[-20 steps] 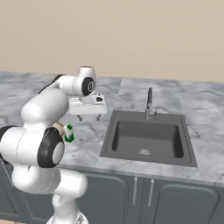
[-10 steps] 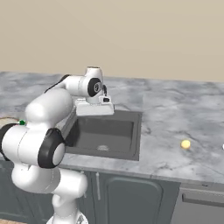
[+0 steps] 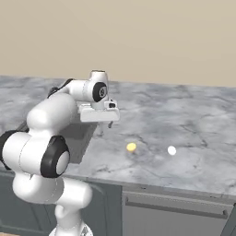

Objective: Gather the eggs and milk located in the vicinity of the sink area and place them right next to the bowl.

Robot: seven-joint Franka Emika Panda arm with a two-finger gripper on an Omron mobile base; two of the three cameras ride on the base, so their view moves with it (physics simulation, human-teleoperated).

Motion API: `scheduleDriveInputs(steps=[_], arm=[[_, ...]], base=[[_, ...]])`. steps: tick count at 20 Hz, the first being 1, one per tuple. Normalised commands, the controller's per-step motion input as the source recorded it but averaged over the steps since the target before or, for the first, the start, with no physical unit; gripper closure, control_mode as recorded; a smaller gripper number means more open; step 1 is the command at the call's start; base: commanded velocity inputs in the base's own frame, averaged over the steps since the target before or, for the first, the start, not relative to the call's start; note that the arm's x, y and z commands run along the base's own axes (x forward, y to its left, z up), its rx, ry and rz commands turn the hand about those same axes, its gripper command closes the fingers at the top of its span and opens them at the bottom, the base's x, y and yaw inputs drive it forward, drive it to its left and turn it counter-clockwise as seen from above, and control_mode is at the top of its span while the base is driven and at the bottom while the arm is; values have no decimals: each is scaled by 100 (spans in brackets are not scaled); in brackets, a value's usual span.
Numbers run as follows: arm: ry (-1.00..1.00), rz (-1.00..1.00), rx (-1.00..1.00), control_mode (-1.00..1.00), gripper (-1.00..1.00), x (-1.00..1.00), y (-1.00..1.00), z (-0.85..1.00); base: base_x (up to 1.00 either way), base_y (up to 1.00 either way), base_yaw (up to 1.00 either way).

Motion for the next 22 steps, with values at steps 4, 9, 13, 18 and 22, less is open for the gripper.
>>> scheduleDriveInputs(steps=[4, 9, 13, 18, 22], arm=[[0, 0, 0, 100, -100, 0, 0, 0], [0, -1, 3, -100, -100, 18, -44, -5], [-2, -22, 1, -100, -100, 32, 23, -18], [-3, -34, 1, -100, -100, 4, 87, -19], [0, -36, 0, -100, -100, 0, 82, -31]], base=[[47, -97, 0], [16, -34, 0], [0, 0, 0], [0, 0, 0], [0, 0, 0]])
